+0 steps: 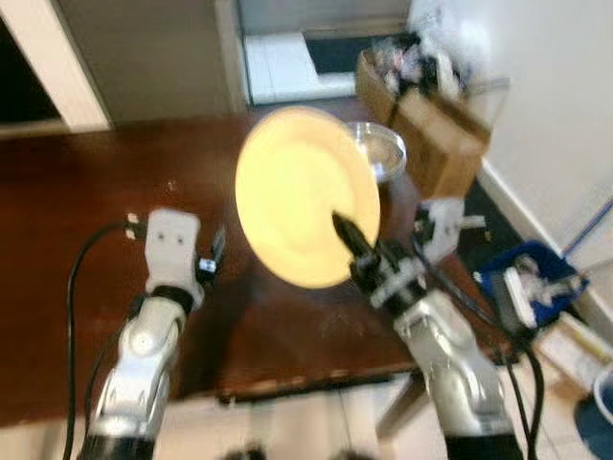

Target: Setting the table

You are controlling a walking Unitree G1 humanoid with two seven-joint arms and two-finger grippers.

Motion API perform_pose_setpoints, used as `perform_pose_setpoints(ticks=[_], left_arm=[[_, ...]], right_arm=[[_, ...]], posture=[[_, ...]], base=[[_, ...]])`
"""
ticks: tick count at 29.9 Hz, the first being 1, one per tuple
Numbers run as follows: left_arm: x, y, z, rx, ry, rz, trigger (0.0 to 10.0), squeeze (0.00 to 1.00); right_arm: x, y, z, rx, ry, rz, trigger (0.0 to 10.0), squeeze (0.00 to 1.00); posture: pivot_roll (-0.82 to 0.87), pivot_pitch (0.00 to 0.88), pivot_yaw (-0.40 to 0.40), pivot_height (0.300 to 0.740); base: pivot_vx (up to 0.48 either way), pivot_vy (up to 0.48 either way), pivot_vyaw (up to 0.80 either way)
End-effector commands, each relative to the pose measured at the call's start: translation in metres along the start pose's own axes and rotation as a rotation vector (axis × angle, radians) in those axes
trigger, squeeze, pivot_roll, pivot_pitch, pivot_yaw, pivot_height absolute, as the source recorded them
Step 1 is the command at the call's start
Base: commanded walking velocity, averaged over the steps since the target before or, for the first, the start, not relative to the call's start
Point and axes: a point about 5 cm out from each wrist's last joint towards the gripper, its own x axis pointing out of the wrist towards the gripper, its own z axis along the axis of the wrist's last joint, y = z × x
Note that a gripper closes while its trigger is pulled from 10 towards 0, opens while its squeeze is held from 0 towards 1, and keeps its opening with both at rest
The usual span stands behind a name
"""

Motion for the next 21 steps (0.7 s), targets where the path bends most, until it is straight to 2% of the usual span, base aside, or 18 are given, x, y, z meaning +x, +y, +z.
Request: perform_pose_setpoints(ticks=[1, 21], left_arm=[[-0.0015, 0.0007, -0.0028, 0.005, 0.017, 0.003, 10.0, 0.00], [-0.0034, -0.0014, -0.0022, 0.001, 0.022, 0.003, 10.0, 0.00]], right_arm=[[0.0004, 0.0026, 0.0011, 0.018, -0.009, 0.011, 10.0, 0.00], [0.0007, 0.0034, 0.0011, 0.030, -0.003, 0.020, 10.0, 0.00]], posture=[[-0.12, 0.000, 0.048, 0.740], [-0.12, 0.000, 0.047, 0.740]], base=[[-0.379, 0.000, 0.00], [-0.381, 0.000, 0.00]])
